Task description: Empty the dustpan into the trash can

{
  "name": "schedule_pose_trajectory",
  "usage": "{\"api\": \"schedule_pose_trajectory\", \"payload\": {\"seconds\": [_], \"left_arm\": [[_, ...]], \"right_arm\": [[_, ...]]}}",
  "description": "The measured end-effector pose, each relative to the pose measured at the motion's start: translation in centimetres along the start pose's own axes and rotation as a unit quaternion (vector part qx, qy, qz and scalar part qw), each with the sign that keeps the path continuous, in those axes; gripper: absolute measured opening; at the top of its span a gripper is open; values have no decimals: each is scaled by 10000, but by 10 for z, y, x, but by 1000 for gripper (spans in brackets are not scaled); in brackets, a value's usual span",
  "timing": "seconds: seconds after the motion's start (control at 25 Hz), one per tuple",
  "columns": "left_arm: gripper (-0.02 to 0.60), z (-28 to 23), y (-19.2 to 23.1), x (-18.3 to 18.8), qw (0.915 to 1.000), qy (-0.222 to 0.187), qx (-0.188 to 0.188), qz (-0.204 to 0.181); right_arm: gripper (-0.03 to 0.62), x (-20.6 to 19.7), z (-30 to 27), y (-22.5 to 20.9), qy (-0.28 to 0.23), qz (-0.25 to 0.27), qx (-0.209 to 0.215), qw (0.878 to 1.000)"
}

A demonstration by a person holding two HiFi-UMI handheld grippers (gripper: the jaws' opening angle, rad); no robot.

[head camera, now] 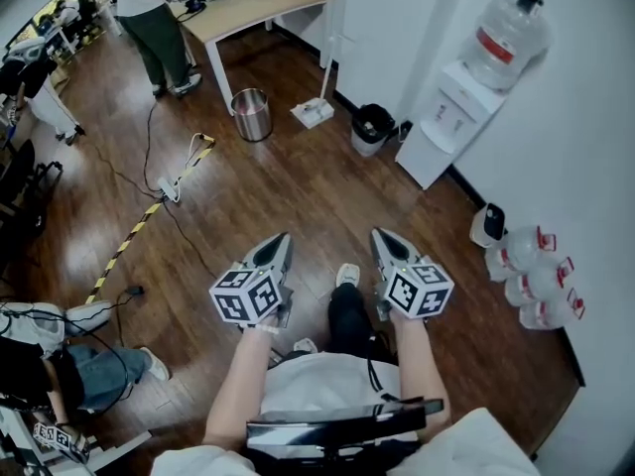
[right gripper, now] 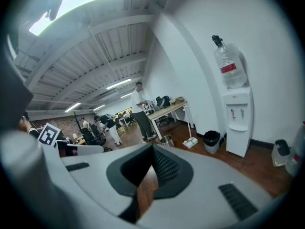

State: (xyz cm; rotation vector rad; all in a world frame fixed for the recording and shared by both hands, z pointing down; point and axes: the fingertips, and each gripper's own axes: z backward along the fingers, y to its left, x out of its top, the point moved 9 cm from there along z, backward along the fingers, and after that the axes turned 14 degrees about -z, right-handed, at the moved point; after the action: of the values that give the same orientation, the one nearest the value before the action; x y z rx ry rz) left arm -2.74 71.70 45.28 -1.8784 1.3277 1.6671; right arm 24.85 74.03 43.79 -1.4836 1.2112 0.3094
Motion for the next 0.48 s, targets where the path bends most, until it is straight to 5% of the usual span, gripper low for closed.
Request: {"api": "schedule_pose_trajectory", "payload": {"seconds": [0.48], "left_arm": [[-12,-168,64,91,9980,-146,621,54]], "right_arm": [[9,148,-179,-69,336,384,600,9969]]}}
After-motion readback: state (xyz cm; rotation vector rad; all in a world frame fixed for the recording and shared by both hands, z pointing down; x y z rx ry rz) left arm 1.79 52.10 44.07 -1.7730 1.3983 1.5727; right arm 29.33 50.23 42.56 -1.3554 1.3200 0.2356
